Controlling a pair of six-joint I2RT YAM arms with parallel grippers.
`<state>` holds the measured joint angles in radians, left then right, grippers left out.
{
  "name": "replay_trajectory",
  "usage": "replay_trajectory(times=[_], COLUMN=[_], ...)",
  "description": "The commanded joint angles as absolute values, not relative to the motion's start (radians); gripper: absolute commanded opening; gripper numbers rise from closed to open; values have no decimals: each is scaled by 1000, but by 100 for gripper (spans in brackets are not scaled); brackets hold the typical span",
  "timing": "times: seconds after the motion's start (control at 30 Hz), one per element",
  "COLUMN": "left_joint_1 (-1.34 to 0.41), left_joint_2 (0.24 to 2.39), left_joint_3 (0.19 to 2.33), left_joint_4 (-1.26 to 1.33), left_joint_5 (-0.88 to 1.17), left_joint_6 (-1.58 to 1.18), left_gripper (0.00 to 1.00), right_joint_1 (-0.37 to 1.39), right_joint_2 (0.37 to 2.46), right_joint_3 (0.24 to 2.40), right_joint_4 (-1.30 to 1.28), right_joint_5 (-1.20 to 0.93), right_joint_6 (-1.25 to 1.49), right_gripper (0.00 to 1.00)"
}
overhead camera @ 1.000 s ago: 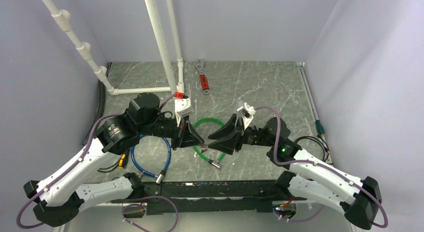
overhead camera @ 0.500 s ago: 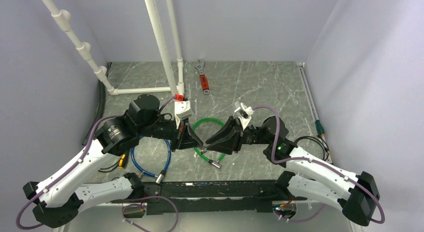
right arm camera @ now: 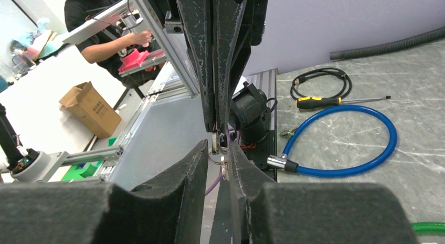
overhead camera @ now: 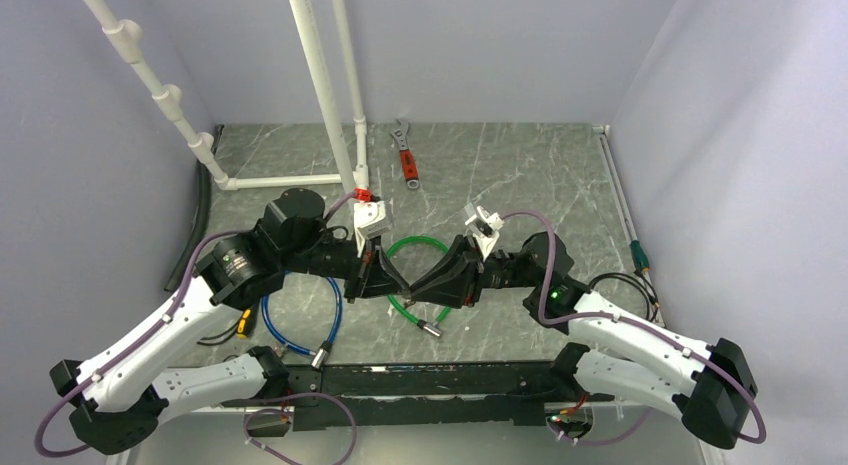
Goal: Unlock with the key
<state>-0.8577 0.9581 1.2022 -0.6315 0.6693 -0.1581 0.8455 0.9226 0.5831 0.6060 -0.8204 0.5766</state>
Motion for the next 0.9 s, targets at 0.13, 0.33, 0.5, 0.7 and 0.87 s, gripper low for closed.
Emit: replay_trajectory(times=[0.13,0.33,0.5,0.7,0.87], left_joint_1=[-859,-858,-858,-859,-858], left_joint_2=[960,962,969,970,964], left_joint_3=[1194,1188,1184,1177,1174], left_joint_4=[-567,-554,-555,-543,-538], left_joint_5=[686,677,668,658,640], left_joint_6=[-144,-145,-142,-147,-153], left_gripper=[0,0,0,0,1], right_joint_1=[843,844,844,847,851], right_joint_2=[934,948,960,977,985], right_joint_3=[621,623,622,630,630], right_joint_4=[678,686,698,694,683], right_joint_5=[-841,-840,-836,-835,-835], right_joint_6=[584,590,597,599,592], right_gripper=[21,18,14,6,0])
